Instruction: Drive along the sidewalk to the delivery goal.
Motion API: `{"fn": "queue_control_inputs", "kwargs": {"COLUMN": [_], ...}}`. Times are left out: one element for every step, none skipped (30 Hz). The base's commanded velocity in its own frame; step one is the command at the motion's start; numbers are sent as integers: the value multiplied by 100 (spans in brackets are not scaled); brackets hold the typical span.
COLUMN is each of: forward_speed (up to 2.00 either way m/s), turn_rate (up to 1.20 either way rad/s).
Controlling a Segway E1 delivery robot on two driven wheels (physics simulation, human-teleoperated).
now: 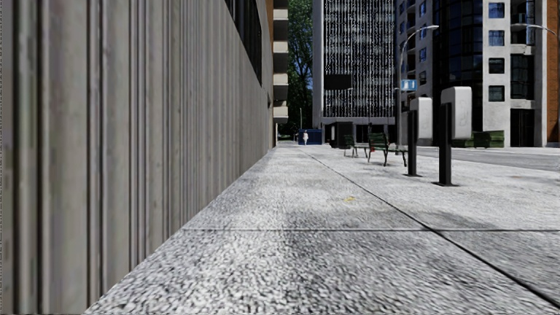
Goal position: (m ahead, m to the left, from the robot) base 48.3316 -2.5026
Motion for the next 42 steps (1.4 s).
{"fn": "queue_control_inputs", "kwargs": {"forward_speed": [150,150,150,150,150,150,150,150,150,150,150,150,150,150,150,150,150,150,150,150,150,150,150,150,150,150,150,150,150,150,150,150,150,150,150,150,150,150,150,150,150,150], "turn_rate": [0,0,0,0,0,0,0,0,0,0,0,0,0,0,0,0,0,0,0,0,0,0,0,0,0,0,0,0,0,0,0,0,0,0,0,0,0,0,0,0,0,0]}}
